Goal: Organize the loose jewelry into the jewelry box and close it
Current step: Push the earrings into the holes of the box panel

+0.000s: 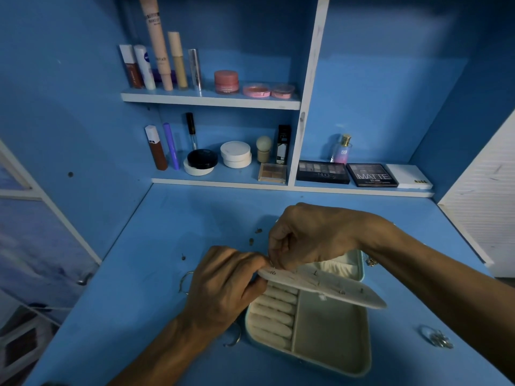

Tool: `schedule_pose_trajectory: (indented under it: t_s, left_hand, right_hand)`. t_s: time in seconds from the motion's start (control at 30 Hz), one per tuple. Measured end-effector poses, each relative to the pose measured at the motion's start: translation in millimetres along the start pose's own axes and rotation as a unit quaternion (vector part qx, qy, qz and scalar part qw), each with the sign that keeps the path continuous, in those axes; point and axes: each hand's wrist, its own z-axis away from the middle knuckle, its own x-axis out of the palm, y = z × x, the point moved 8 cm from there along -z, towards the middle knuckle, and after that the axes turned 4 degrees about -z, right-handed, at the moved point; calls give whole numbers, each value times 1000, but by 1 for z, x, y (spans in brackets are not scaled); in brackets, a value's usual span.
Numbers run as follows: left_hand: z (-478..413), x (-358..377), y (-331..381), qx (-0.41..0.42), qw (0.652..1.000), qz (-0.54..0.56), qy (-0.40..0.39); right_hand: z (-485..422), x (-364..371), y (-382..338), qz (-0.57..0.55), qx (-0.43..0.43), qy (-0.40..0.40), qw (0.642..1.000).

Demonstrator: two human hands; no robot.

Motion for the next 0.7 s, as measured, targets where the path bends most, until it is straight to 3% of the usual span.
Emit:
schedule_pose_trajectory:
  t_s: [0.7]
  left_hand:
    - [1,0,0,5,1000,-10,-4]
  right_hand:
    - [-5,-1,-3,2,3,-30,1000]
